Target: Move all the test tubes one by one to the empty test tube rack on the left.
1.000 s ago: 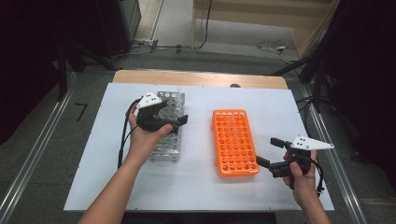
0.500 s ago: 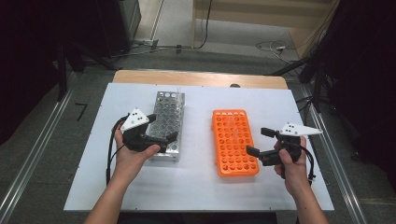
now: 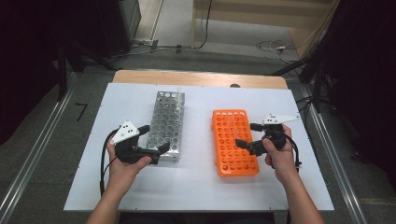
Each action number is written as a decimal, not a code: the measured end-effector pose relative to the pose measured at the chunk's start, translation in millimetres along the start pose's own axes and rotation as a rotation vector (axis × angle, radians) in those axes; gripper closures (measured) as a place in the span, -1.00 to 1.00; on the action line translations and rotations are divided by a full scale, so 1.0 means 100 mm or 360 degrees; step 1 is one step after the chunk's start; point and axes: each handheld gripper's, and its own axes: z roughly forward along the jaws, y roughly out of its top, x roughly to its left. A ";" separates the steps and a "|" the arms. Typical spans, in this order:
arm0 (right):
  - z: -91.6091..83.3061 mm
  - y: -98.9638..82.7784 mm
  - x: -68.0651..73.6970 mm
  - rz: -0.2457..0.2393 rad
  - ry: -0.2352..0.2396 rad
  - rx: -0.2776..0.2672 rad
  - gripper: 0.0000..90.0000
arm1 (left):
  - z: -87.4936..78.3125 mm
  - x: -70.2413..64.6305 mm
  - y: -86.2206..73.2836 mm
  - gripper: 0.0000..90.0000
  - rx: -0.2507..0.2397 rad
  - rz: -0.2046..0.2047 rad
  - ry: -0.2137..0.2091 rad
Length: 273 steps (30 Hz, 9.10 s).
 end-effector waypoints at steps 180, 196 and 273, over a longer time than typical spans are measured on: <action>-0.28 -0.35 0.56 -0.0168 0.0046 -0.0139 -1.00 | 0.30 -0.30 0.37 0.67 -0.0110 0.0156 -0.0219; -0.61 -0.66 0.38 -0.0108 -0.0122 -0.0134 -1.00 | 0.47 0.02 0.58 0.67 -0.0131 0.0137 -0.0077; -0.61 -0.74 0.27 -0.0025 -0.0132 -0.0139 -1.00 | 0.68 0.15 0.52 -1.00 0.0020 -0.0011 0.0034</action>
